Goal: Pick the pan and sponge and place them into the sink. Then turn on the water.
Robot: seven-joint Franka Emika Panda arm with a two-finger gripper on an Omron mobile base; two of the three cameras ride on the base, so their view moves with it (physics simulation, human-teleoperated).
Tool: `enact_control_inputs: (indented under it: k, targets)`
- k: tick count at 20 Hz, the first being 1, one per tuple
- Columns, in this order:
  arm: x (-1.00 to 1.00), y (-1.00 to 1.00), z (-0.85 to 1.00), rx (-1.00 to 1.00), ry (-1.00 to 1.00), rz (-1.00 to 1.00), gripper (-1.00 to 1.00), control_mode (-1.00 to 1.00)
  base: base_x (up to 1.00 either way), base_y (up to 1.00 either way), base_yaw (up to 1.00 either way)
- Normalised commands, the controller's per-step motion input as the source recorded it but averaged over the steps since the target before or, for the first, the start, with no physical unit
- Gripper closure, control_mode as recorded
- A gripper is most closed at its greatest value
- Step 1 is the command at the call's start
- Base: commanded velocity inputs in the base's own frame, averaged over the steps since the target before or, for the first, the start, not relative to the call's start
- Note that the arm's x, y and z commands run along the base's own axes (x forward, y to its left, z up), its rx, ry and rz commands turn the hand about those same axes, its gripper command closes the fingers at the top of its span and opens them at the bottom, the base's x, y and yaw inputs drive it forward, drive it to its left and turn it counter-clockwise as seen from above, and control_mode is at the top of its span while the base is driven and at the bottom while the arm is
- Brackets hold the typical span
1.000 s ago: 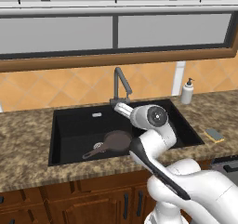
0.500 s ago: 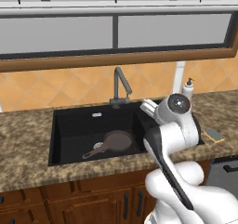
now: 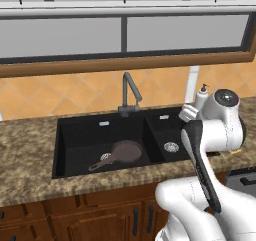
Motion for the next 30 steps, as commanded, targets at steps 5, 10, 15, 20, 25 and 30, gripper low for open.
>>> enact_control_inputs:
  k: [5, 10, 15, 20, 25, 30]
  targets:
    - [-0.06, -0.74, 0.00, 0.00, 0.01, 0.04, -1.00, -1.00, 0.00, 0.00, 0.00]
    - [0.00, -0.60, 0.00, 0.00, 0.00, 0.15, -1.00, -1.00, 0.00, 0.00, 0.00]
    - [0.00, -0.50, 0.00, -0.03, 0.11, 0.25, -1.00, -1.00, 0.00, 0.00, 0.00]
    - [0.00, -0.53, -0.01, -0.05, 0.15, 0.28, -1.00, -1.00, 0.00, 0.00, 0.00]
    - [0.05, -0.46, -0.14, -0.06, 0.16, 0.26, -1.00, -1.00, 0.00, 0.00, 0.00]
    - [0.30, -0.26, -0.42, -0.07, 0.16, 0.18, -1.00, -1.00, 0.00, 0.00, 0.00]
